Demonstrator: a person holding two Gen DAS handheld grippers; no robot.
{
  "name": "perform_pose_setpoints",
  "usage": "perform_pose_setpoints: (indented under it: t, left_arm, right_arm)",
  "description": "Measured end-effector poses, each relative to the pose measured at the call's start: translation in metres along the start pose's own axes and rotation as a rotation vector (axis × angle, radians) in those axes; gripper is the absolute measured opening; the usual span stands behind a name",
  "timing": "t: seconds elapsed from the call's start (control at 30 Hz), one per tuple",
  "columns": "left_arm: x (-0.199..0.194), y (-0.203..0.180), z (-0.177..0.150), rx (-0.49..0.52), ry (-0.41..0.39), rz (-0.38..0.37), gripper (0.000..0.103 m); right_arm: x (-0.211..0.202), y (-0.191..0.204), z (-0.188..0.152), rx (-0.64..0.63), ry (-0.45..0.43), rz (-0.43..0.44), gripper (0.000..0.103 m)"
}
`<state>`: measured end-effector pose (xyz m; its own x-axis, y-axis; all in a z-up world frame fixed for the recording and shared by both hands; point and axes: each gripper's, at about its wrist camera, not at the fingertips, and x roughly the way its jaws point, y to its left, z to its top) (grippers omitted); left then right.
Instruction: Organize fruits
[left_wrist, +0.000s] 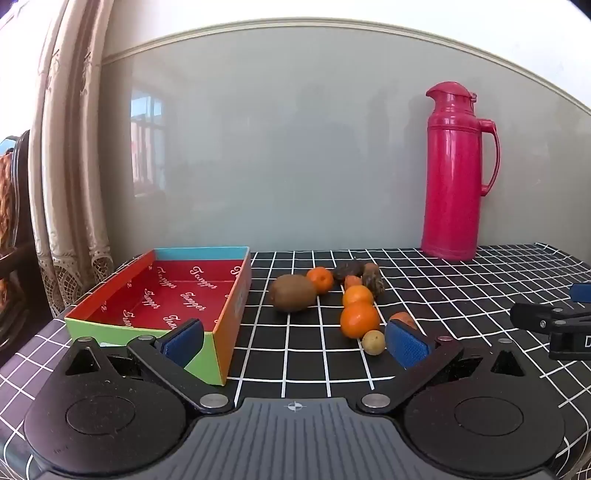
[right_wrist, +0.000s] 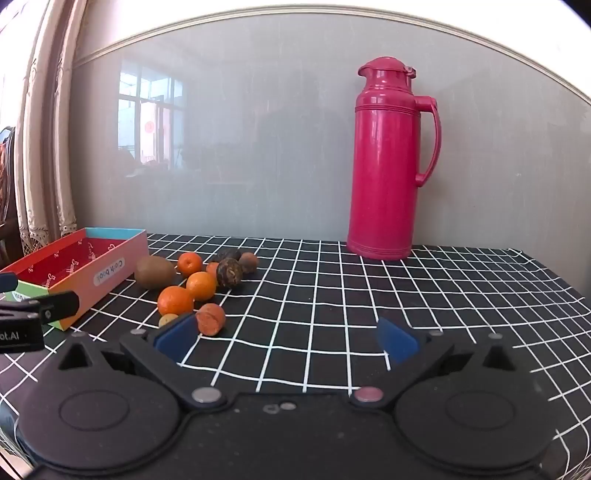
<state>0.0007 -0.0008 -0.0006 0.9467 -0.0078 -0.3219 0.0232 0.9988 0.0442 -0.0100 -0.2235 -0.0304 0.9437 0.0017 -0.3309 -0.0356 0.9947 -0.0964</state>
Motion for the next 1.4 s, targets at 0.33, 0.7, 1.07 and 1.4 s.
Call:
perform_pose_setpoints:
  t: [0.33, 0.7, 1.07, 1.4]
  left_arm:
    - [-0.0024, -0.0006, 0.0009, 0.001, -0.001, -0.002, 0.103]
    - [-0.0019, -0.0012, 0.0012, 0.007, -0.003, -0.002, 0.103]
    - [-0.0010, -0.0012, 0.0005, 0.006, -0.004, -0.005, 0.103]
    - [-0.0021, -0.0006, 0.0011, 0.003, -0.006, -0.003, 0.103]
  right_arm:
    - [0.0015, -0.0010, 0.0011, 0.003, -0.002, 0.000, 0.103]
    - [0.0002, -0.0014, -0.0006, 0.008, -0.001, -0.002, 0.103]
    - [0.0013, -0.0010, -0.0011, 0.004, 0.002, -0.002, 0.103]
    - [0.0017, -0.0009, -0.0006, 0.002, 0.004, -0.002, 0.103]
